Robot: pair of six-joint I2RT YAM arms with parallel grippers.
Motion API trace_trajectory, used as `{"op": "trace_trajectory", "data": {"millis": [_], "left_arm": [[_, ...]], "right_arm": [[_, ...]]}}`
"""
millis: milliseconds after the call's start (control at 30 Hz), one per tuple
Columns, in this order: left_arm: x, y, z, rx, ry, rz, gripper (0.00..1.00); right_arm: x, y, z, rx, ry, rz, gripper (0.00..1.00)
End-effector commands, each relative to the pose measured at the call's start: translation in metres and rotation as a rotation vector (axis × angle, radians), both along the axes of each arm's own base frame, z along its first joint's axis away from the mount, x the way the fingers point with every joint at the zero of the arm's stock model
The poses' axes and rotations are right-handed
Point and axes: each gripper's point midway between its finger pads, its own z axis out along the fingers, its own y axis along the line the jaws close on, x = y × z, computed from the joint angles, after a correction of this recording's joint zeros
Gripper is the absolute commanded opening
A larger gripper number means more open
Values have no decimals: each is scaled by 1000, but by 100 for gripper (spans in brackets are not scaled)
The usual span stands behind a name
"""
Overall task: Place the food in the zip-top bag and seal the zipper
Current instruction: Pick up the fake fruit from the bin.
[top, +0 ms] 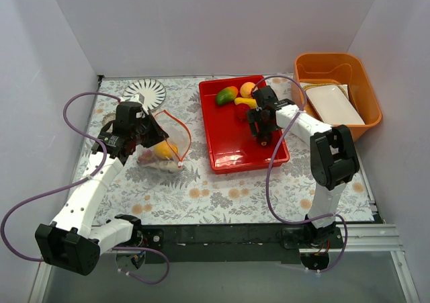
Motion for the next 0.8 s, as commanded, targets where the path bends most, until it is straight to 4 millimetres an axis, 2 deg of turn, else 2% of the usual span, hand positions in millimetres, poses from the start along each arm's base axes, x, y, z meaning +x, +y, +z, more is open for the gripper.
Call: {"op": "trace_trajectory", "data": {"millis": [0, 133, 233, 300, 433, 467, 533, 633, 700, 767], "left_arm": [[0, -2, 8, -16, -34, -17, 0], [0, -3, 9, -17, -37, -25, 0], [-2, -2, 10, -14, -37, -24, 0], [-3, -2, 10, -13, -38, -22, 0], [-4, -1, 9, -16, -37, -16, 0], [-4, -1, 9, -16, -37, -16, 0], [-4, -2, 9, -18, -38, -17, 0], [-3, -2, 9, -18, -34, -20, 0], [-3, -3, 9, -19, -35, -23, 0], [-2, -3, 9, -16, -36, -24, 0]], "right_arm": [[-11, 1, 9, 52, -4, -19, 83], [-10, 6, 2, 65, 15, -15, 82], [-5, 10, 1, 82, 6, -10, 78], [-2, 13, 5, 94, -1, -11, 63], [-3, 18, 7, 119, 6, 3, 53], [-4, 19, 7, 122, 6, 4, 46], [-7, 20, 4, 130, 20, 14, 41], [-11, 22, 2, 141, 33, 26, 26], [-13, 23, 4, 151, 31, 29, 16], [-13, 27, 12, 178, 18, 40, 12]]}}
